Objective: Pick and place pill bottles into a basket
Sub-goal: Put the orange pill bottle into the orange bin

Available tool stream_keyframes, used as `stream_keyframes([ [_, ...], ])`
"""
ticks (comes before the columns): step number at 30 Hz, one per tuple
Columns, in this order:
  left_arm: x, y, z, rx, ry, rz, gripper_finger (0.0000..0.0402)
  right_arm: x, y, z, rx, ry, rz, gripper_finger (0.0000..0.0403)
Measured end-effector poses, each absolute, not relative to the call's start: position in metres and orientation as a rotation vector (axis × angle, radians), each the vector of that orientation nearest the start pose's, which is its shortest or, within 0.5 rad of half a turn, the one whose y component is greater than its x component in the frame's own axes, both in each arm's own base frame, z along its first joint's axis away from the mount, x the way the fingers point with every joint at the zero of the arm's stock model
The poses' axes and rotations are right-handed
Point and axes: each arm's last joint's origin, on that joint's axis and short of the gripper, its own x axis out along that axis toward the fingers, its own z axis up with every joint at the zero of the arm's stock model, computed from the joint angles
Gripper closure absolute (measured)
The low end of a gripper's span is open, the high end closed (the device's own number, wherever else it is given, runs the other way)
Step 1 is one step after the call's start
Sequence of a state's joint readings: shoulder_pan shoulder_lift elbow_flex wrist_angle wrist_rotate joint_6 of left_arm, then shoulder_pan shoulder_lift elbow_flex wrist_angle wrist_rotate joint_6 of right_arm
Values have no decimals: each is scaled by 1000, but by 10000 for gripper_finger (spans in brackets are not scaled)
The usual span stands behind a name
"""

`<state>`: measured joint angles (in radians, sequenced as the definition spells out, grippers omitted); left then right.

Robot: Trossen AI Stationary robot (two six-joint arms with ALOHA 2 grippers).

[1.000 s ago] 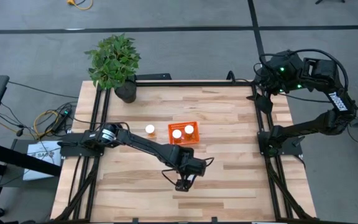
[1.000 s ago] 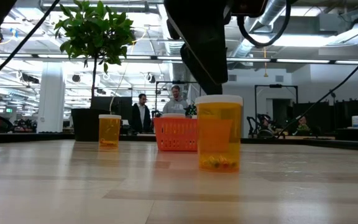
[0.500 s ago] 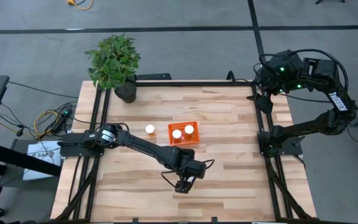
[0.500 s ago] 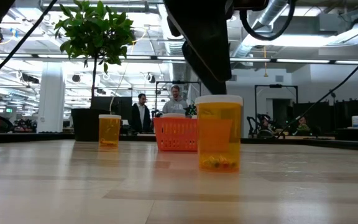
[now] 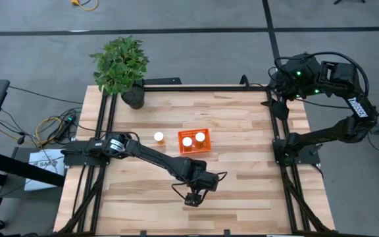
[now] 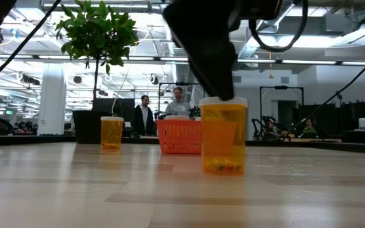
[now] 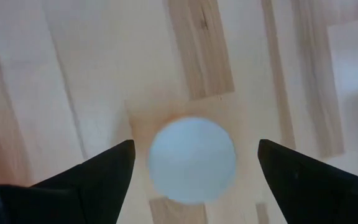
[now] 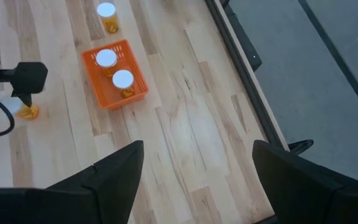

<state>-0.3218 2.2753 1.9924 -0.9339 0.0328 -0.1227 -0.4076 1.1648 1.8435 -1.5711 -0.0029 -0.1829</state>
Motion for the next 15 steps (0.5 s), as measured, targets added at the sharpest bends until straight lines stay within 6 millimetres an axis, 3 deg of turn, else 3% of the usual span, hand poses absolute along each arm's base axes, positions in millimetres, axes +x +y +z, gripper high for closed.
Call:
stream_keyframes([
  [15,454,-153,195,78,1231,-258,87,119,-51,471,14,909,-295,107],
])
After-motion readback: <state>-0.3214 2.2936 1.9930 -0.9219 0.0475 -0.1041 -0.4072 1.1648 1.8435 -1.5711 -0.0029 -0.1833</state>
